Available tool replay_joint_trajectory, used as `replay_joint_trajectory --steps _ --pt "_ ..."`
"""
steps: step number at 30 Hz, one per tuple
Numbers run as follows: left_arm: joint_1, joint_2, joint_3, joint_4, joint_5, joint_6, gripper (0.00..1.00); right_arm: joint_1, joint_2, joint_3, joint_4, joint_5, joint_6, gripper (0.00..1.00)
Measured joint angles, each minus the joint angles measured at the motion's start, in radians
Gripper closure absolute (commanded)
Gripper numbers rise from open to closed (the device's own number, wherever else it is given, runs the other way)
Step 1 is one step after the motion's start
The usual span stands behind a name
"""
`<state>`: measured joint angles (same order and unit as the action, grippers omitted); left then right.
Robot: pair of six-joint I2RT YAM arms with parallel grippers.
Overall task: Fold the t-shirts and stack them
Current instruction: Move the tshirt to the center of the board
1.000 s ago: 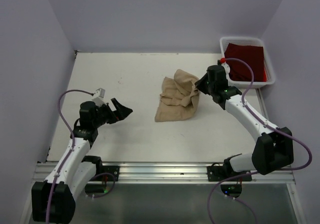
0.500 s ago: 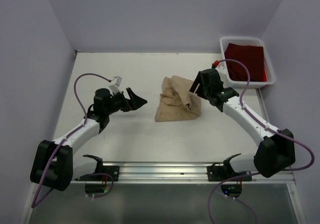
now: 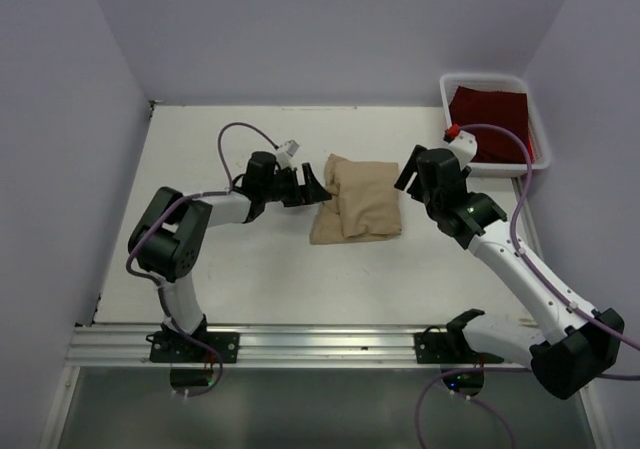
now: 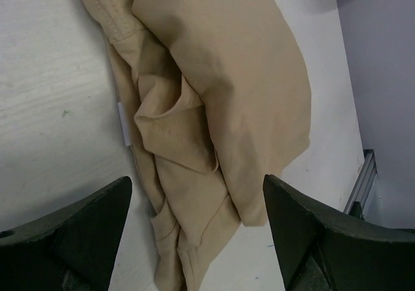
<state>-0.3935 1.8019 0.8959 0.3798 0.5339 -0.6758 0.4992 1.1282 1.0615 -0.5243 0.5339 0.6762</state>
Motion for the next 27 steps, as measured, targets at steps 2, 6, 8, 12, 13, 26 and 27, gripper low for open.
replay_joint_trajectory --steps 2,6,8,12,13,26,27 --pt "-0.028 0.058 0.055 -0.014 -0.012 0.014 0.16 0.0 -0.015 -0.013 -0.005 0.003 -0.007 0.25" --pt "-0.075 0.128 0.126 -0.061 -0.052 0.043 0.21 0.0 -0.039 -0.041 -0.011 0.006 -0.021 0.25" --pt "-0.083 0.149 0.15 -0.085 -0.082 0.054 0.25 0.0 -0.05 -0.052 -0.014 0.006 -0.027 0.25" --pt "-0.084 0.181 0.203 -0.136 -0.153 0.07 0.32 0.0 -0.074 -0.068 -0.014 0.006 -0.037 0.26" --pt "-0.084 0.184 0.211 -0.145 -0.166 0.072 0.35 0.0 -0.078 -0.071 -0.015 0.006 -0.04 0.26" --pt "-0.085 0.121 0.123 -0.158 -0.225 0.097 0.44 0.0 -0.097 -0.117 -0.017 0.007 -0.05 0.26" --pt "-0.086 0.103 0.096 -0.15 -0.214 0.097 0.44 0.0 -0.1 -0.12 -0.018 0.008 -0.051 0.26"
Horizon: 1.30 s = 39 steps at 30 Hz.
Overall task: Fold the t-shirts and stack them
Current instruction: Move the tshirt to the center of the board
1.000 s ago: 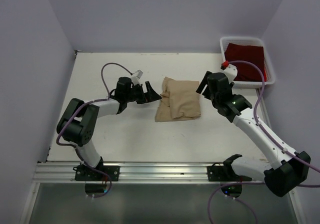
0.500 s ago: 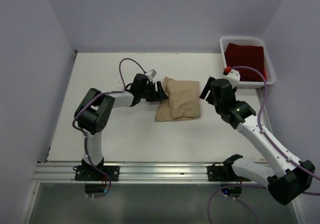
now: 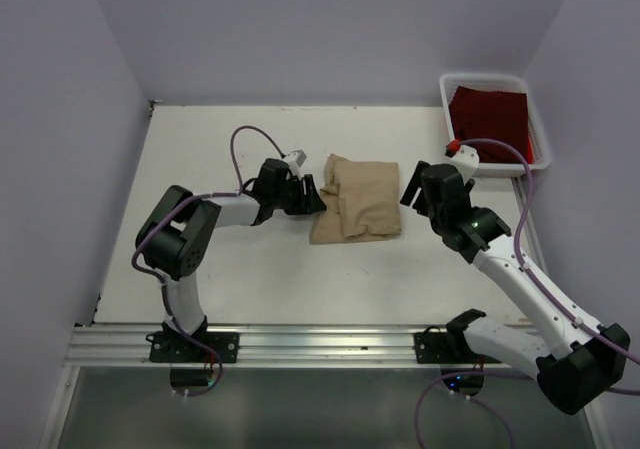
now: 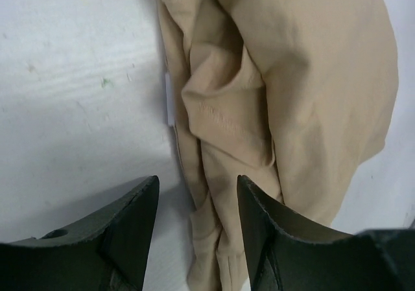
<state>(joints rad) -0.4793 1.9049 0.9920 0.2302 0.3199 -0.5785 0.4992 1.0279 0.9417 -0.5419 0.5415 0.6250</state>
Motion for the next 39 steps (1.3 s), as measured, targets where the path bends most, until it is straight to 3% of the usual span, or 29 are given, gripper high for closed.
replay_joint_trajectory --steps 5,10,11,15,21,25,29,32,39 --pt "-0.007 -0.067 -0.12 0.055 0.067 0.001 0.43 0.0 -0.003 -0.005 -0.003 0.006 -0.001 0.26" --pt "-0.026 -0.061 -0.137 0.092 0.108 0.016 0.46 0.0 -0.003 -0.022 -0.005 0.008 -0.001 0.27" --pt "-0.029 -0.049 -0.134 0.104 0.116 0.017 0.5 0.0 -0.003 -0.022 -0.004 0.008 -0.001 0.27" --pt "-0.039 0.023 -0.101 0.147 0.139 0.016 1.0 0.0 -0.002 -0.022 -0.004 0.007 -0.002 0.29" --pt "-0.051 0.029 -0.09 0.154 0.143 0.016 1.0 0.0 -0.001 -0.035 -0.001 -0.014 -0.024 0.34" --pt "-0.072 -0.087 -0.104 -0.022 0.053 0.042 1.0 0.0 0.02 -0.04 0.018 -0.072 -0.051 0.34" --pt "-0.091 -0.311 -0.083 -0.231 -0.037 0.068 1.0 0.0 0.087 -0.038 0.044 -0.159 -0.077 0.34" --pt "-0.095 -0.479 0.002 -0.357 -0.095 0.089 1.0 0.0 0.159 -0.025 0.058 -0.235 -0.096 0.33" --pt "-0.094 -0.621 0.263 -0.562 -0.159 0.145 1.0 0.022 0.241 0.041 0.089 -0.338 -0.114 0.31"
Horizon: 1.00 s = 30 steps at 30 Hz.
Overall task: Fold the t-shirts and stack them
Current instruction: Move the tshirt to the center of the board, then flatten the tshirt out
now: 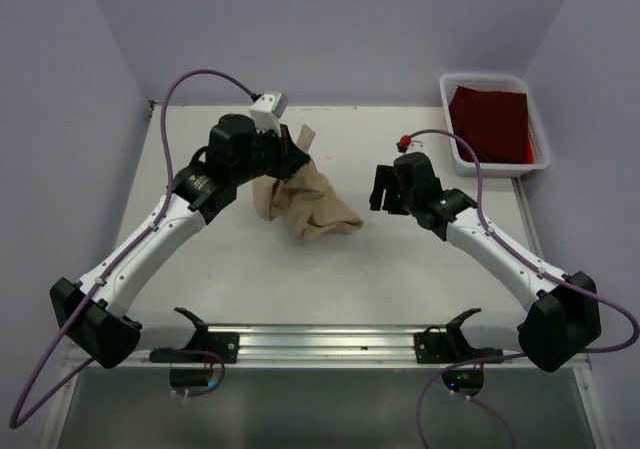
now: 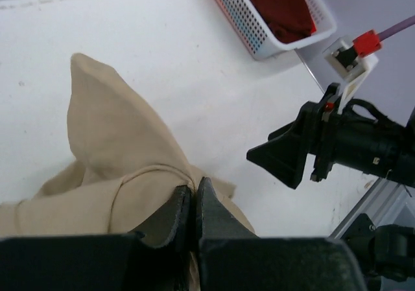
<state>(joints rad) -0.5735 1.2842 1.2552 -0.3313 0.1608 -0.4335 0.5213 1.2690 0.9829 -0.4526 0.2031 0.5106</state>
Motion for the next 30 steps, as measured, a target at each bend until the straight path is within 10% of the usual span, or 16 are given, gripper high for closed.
replay_joint_trajectory --steps 22,30 --pt "0.0 0.012 0.642 -0.493 -0.026 0.096 1.0 0.023 0.241 0.153 0.098 -0.016 -0.025 0.28" --pt "0.0 -0.184 0.48 -0.525 -0.045 0.091 1.0 0.037 0.482 0.287 0.158 -0.143 -0.031 0.28"
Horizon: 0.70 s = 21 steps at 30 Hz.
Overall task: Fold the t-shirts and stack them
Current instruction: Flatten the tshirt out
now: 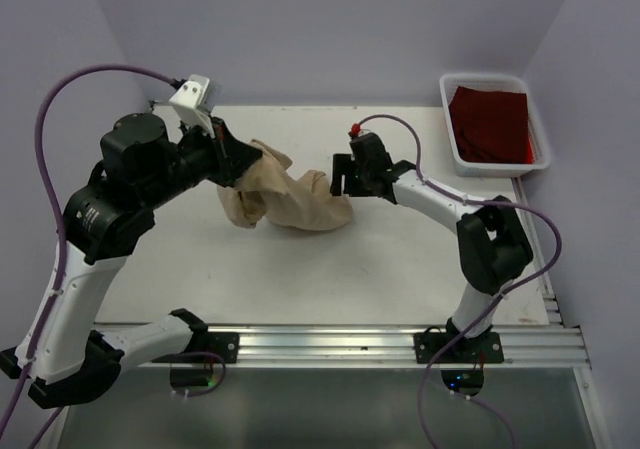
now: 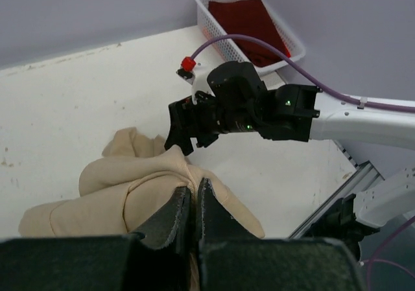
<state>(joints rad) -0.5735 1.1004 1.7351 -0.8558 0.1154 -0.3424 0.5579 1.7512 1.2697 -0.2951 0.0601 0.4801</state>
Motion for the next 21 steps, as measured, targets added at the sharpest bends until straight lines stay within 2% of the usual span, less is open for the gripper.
replay_joint_trajectory --steps 8,12,19,21 --pt "0.0 -0.026 -0.088 -0.058 -0.055 -0.026 1.0 0.049 0.102 -0.021 0.022 -0.106 -0.002 0.29" --pt "0.0 -0.1 -0.151 -0.06 -0.095 -0.061 1.0 0.077 0.117 -0.056 0.039 -0.111 -0.002 0.33" --pt "0.0 -0.248 -0.258 -0.088 -0.143 -0.121 1.0 0.096 0.168 -0.061 0.072 -0.106 -0.009 0.59" --pt "0.0 -0.27 -0.275 -0.097 -0.153 -0.137 1.0 0.097 0.176 -0.055 0.08 -0.101 -0.014 0.78"
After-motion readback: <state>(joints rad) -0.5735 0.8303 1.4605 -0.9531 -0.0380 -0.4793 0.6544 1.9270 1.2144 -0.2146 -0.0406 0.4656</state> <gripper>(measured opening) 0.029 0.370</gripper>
